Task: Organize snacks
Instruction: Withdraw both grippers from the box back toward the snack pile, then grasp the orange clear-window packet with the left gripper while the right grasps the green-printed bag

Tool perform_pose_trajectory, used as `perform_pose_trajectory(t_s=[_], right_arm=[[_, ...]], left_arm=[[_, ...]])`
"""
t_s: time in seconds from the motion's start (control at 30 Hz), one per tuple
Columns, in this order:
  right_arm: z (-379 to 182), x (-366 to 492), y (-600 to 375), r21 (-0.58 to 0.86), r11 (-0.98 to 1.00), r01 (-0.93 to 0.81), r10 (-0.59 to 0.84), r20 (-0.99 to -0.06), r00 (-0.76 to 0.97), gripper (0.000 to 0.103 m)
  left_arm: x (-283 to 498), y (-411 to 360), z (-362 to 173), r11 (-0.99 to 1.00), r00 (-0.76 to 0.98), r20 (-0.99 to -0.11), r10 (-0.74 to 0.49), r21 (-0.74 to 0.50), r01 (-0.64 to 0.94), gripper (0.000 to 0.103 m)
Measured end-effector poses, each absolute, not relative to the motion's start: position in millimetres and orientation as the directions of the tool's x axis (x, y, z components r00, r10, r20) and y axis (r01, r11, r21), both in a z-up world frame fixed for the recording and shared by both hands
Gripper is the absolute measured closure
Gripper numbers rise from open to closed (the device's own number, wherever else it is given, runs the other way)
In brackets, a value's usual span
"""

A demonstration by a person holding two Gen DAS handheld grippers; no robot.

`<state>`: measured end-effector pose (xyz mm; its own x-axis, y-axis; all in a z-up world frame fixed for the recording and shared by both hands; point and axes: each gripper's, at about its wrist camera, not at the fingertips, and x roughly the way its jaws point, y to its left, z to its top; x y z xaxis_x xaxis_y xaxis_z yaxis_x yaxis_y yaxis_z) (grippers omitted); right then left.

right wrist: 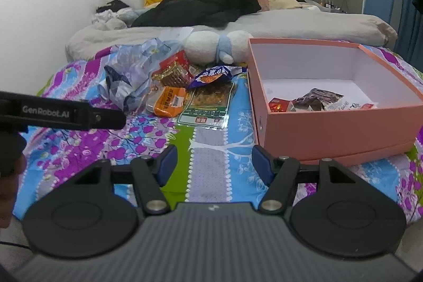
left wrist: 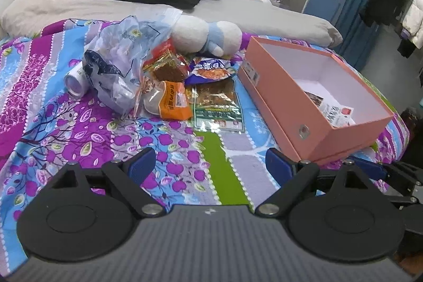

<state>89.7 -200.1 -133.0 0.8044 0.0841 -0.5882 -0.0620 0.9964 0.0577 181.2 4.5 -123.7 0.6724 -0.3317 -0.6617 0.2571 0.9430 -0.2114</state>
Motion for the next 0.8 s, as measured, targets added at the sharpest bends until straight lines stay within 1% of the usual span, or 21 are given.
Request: perform_pose_trajectory(t_s=[0.13, 0.4, 0.5, 0.6, 0.7, 0.77, 0.8], right_arm=[[-143.2, 107.3, -196.8, 0.048, 0.996, -0.077, 0.09, -0.593, 0.8, 0.039], [-168.2, 148.6, -185.4, 0.054, 0.99, -0.13, 0.135, -0.621, 0.772, 0.039], [-175.8, 166.6, -180.8, 0.04, 0.989, -0.143, 0.136, -0.627, 0.767, 0.039], [-181.3, 187.9, -178.1, 0.063, 0.987, -0.147, 0.153, -0.634, 0.758, 0.039], [-187.7, 208.9, -173.5, 0.043, 0.988, -0.147, 0.141, -0.638, 0.757, 0.038], [-193.4, 225.6, -170.9, 0.033, 0.989, -0.142, 0.13, -0.645, 0.753, 0.038], [-195.9, 232.5, -170.7, 0.032, 0.99, -0.136, 0.125, -0.647, 0.753, 0.036]], left_arm=[[201.3, 4.6, -134.6, 0.945, 0.673, -0.663, -0.328, -0.216, 0.247, 0.01], [251.0, 4.6, -164.3, 0.957, 0.639, -0.713, -0.287, -0.184, 0.225, 0.009], [274.7, 9.7, -175.2, 0.958, 0.622, -0.729, -0.287, -0.209, 0.196, 0.009], [295.5, 14.5, -180.9, 0.957, 0.623, -0.727, -0.289, -0.227, 0.179, 0.009], [318.0, 14.1, -185.0, 0.958, 0.638, -0.715, -0.287, -0.218, 0.187, 0.006], [335.6, 13.7, -191.9, 0.958, 0.623, -0.728, -0.288, -0.223, 0.182, 0.005], [343.6, 13.3, -195.5, 0.959, 0.613, -0.737, -0.284, -0.222, 0.177, 0.005]])
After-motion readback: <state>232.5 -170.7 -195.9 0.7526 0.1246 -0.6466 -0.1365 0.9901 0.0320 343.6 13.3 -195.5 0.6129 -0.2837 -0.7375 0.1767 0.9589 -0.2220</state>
